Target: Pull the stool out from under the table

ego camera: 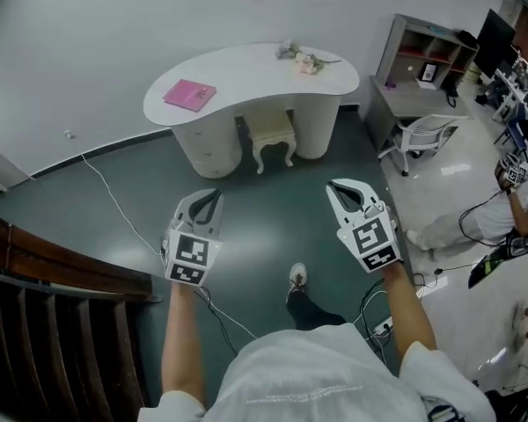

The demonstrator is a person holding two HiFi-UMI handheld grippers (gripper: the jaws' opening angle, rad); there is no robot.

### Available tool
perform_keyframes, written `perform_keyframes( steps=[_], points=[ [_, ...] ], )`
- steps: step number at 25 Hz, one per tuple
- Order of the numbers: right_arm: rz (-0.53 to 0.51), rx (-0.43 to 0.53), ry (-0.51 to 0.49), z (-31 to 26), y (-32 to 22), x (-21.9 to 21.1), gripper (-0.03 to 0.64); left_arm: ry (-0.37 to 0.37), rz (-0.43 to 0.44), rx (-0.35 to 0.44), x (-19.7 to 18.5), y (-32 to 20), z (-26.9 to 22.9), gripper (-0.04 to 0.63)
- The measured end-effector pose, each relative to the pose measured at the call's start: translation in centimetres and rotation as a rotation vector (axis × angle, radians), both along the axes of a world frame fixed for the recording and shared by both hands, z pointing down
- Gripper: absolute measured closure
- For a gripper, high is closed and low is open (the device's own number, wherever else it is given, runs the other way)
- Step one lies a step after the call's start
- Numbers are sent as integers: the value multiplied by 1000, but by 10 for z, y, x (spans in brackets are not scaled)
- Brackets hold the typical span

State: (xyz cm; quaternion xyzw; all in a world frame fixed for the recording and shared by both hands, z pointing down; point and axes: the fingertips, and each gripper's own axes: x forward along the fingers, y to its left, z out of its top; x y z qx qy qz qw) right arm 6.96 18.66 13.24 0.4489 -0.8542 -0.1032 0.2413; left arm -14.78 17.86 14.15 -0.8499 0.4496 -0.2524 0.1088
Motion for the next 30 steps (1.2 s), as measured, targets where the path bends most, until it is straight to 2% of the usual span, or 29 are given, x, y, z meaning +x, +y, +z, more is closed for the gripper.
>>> perform_keyframes(
  steps=[9,15,21,27,28,30],
  points=[
    [21,-45,-55,27,-173,53,601,-28,-58,-55,26,-170,25,575],
    [-31,-81,-45,69,-267,67,601,-42,-66,-100,42,-256,70,575],
    [-38,-106,-3,131,-348,72,601,-43,-92,-172,53,-326,140,574],
    [-48,-210,16,232,-414,65,600,-11,-57,-212,58,-406,224,574],
    [-44,-231,10,249,-425,64,592,-11,-46,-235,60,-417,243,574],
    [-35,-277,0,282,-448,61,502,-18,-28,-289,61,-438,284,569]
  ],
)
